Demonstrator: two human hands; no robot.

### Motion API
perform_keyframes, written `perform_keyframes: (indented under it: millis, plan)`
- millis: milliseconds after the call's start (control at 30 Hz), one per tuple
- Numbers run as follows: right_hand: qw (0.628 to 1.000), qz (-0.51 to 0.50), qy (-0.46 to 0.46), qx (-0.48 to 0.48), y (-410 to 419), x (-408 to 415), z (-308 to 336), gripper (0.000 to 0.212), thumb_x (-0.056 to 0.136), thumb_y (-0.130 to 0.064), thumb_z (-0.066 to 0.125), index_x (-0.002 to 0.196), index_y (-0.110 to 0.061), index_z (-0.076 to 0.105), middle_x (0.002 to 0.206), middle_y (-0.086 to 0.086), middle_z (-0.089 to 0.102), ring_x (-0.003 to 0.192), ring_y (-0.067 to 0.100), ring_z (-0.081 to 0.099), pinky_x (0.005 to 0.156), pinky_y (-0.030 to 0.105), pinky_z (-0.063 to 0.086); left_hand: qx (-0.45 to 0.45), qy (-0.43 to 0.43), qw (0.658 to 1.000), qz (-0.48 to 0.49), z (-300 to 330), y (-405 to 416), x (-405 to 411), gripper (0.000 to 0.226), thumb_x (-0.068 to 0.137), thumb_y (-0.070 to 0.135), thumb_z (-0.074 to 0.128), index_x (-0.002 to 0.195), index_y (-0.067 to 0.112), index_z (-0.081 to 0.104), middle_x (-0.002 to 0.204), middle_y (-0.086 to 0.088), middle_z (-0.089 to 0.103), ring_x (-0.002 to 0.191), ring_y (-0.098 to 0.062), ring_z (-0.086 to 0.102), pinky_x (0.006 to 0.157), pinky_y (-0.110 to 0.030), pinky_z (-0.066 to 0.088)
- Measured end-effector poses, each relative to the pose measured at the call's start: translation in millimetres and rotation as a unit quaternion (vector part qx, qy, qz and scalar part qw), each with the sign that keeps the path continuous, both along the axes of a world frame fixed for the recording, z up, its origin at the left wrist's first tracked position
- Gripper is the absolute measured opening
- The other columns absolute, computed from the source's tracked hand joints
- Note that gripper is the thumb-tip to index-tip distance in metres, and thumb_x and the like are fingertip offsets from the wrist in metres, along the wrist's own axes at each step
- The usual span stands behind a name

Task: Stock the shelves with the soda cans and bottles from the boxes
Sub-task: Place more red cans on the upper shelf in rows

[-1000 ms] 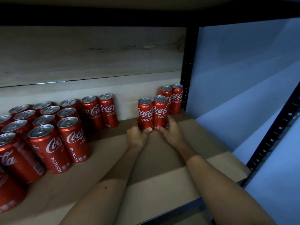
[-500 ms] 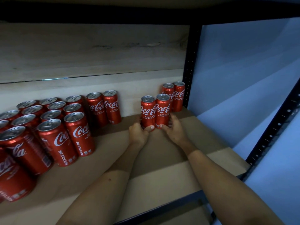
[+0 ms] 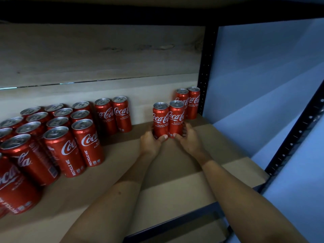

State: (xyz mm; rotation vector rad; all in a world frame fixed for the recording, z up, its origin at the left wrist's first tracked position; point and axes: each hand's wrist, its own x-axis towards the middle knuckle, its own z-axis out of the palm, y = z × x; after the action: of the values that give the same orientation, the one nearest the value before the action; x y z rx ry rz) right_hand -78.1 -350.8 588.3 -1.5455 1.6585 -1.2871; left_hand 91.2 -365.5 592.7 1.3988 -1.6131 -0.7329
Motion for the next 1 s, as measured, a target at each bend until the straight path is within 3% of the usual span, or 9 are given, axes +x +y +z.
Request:
perform_keyframes:
  millis: [133,267,400,467,600,733,800,900,1000]
  plan:
    - [0.999,-0.043,0.006,0.005,1,3,-7,0.073,0.072,-0.037,0.080,0.136,-0.021,0.047,0.127,0.000,0.064,0.113,0.016,0.063,0.101,0.044,0.050,0.033,0.033,0.999,-0.008,-2,3,4,0.069,0.072,0.027,0.084,0.133,0.014,0.053,0.128,-0.004,0.064,0.110,-0.018,0.064,0.099,-0.040,0.051]
    - [0.990,-0.139,0.038,0.002,14,10,-7,0.044,0.079,-0.014,0.077,0.117,-0.005,0.058,0.093,0.001,0.057,0.088,0.016,0.054,0.097,0.046,0.049,0.022,-0.001,1.000,0.006,-10,9,14,0.054,0.076,0.015,0.076,0.125,0.014,0.057,0.119,-0.008,0.067,0.110,-0.024,0.063,0.098,-0.041,0.050]
    - [0.986,-0.164,0.035,0.011,32,26,-9,0.037,0.078,-0.010,0.074,0.112,-0.002,0.063,0.102,0.014,0.068,0.091,0.025,0.062,0.095,0.040,0.050,-0.012,-0.036,0.999,0.008,-13,32,36,0.042,0.078,0.010,0.073,0.119,0.012,0.060,0.115,-0.008,0.067,0.108,-0.022,0.062,0.098,-0.032,0.048]
    - [0.988,-0.152,0.010,0.021,42,41,-10,0.036,0.077,-0.011,0.076,0.111,-0.005,0.064,0.100,0.012,0.069,0.087,0.020,0.060,0.094,0.038,0.050,-0.021,-0.038,0.999,0.011,-14,46,53,0.035,0.081,0.011,0.071,0.115,0.012,0.064,0.111,-0.005,0.069,0.105,-0.018,0.064,0.095,-0.026,0.048]
    - [0.994,-0.104,-0.018,0.019,57,86,-13,0.027,0.073,-0.003,0.076,0.079,-0.023,0.058,0.077,0.000,0.063,0.078,0.020,0.061,0.086,0.042,0.054,-0.020,-0.006,1.000,0.023,-13,74,91,0.023,0.082,0.005,0.069,0.103,0.011,0.068,0.102,-0.003,0.071,0.098,-0.017,0.067,0.093,-0.027,0.051]
    - [0.999,-0.029,-0.046,0.004,74,139,-14,0.024,0.078,0.007,0.072,0.097,-0.003,0.063,0.087,0.008,0.062,0.081,0.019,0.058,0.075,0.023,0.049,-0.011,0.043,0.999,0.031,-10,106,129,0.020,0.082,-0.007,0.065,0.090,0.011,0.065,0.088,-0.004,0.068,0.078,-0.004,0.066,0.076,-0.018,0.050]
    - [0.999,0.009,-0.053,0.011,80,165,-11,0.026,0.080,0.007,0.071,0.105,0.005,0.064,0.092,0.011,0.063,0.083,0.017,0.058,0.072,0.012,0.045,-0.007,0.071,0.996,0.061,-11,122,152,0.021,0.082,-0.008,0.063,0.088,0.012,0.065,0.087,-0.005,0.069,0.076,-0.003,0.065,0.077,-0.019,0.050]
    - [0.996,0.057,-0.067,0.025,84,200,-7,0.034,0.080,0.001,0.074,0.112,0.003,0.063,0.106,0.016,0.067,0.094,0.018,0.061,0.087,0.022,0.048,-0.035,0.075,0.986,0.148,-11,143,186,0.019,0.079,0.002,0.061,0.085,0.019,0.068,0.082,0.002,0.071,0.082,-0.017,0.067,0.082,-0.027,0.052]
    - [0.990,0.106,-0.090,0.037,83,229,1,0.049,0.080,-0.002,0.077,0.125,0.000,0.057,0.122,0.015,0.062,0.115,0.023,0.059,0.101,0.028,0.045,-0.069,0.041,0.972,0.222,-2,159,211,0.022,0.079,0.005,0.060,0.095,0.018,0.068,0.084,0.003,0.070,0.082,-0.018,0.065,0.079,-0.027,0.052]
